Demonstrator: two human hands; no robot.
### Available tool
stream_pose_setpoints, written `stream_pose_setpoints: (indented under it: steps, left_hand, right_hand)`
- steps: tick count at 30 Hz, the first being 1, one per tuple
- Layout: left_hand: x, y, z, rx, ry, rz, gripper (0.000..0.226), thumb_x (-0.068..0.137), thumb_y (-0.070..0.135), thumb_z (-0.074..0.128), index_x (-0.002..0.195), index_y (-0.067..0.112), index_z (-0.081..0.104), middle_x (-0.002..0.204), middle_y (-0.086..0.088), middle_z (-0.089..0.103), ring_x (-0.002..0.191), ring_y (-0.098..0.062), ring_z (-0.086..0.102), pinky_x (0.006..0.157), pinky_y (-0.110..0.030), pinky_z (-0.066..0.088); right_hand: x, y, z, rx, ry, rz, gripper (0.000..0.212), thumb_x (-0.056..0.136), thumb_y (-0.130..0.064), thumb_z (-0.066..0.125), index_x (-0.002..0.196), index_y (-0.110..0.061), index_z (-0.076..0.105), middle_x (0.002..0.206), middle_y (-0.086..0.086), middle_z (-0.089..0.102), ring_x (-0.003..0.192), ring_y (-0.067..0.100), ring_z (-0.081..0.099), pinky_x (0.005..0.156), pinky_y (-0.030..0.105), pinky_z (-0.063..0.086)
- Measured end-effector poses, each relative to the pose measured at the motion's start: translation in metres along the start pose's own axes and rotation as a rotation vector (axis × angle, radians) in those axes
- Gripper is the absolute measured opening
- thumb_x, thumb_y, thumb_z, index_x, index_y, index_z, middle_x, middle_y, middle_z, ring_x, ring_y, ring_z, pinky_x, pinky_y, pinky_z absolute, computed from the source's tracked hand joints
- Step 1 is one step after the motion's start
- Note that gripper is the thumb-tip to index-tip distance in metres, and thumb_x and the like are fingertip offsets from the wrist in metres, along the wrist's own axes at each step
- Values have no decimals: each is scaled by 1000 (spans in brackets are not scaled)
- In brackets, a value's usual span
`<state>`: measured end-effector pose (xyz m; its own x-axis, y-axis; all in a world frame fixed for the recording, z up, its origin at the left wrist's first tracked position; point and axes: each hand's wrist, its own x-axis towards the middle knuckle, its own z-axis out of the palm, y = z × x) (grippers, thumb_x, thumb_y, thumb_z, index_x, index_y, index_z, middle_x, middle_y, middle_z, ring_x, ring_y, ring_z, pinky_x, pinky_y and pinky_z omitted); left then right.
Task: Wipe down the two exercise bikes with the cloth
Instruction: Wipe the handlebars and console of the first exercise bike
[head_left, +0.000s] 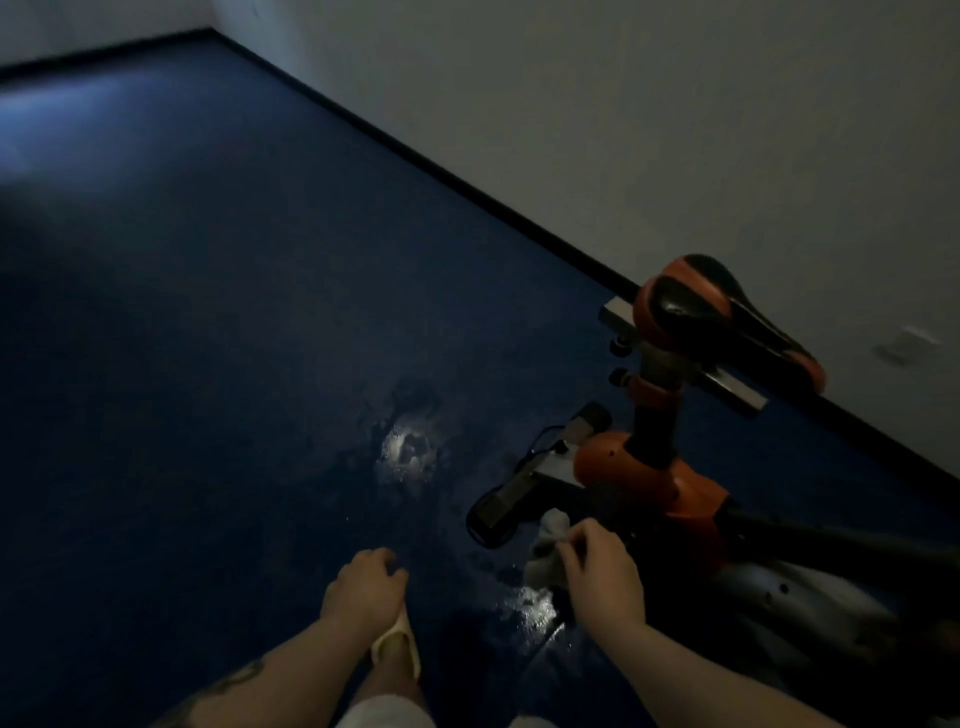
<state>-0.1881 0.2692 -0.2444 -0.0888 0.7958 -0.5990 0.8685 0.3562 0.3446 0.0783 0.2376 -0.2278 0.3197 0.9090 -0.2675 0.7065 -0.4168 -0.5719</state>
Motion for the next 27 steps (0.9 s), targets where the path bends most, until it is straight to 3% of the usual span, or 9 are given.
stream_pose_setpoints:
  steps: [6,13,19,23,27]
  left_hand:
    - [98,18,-60,33,-97,107,45,96,35,44,139,19,45,141,-1,47,120,-18,51,98,-30,42]
    - [232,29,-170,175,-130,134,36,92,31,47,125,20,57,131,-3,57,115,-22,57,96,-31,45]
    - [320,88,-211,123,-188,228,24,90,26,48,106,14,62,108,-3,65,94,-19,62,90,-37,52]
    - [372,142,-221,144,-258,323,34,94,28,46,123,15,58,124,-3,58,107,-20,58,97,-38,48]
    - [434,202,-247,200,-316,364,32,93,26,48,119,13,61,121,-6,62,104,-19,61,95,-37,50]
  right_hand:
    - [84,-54,23,34,57,98,13,89,-28,60,79,-24,52,84,-5,57,82,15,57,75,41,51]
    - [169,-130,46,116,208,281,16,90,-24,59,77,-23,50,81,-5,54,79,16,55,68,37,49]
    - [256,-170,43,202,240,322,17,91,-27,59,77,-29,49,86,-7,54,78,12,54,70,35,50]
    - [326,-180,43,183,247,338,13,92,-26,57,81,-26,51,82,-8,54,80,13,54,69,36,48]
    - [393,-189,29,201,279,356,13,92,-24,58,81,-24,51,85,-5,54,77,10,52,69,34,48]
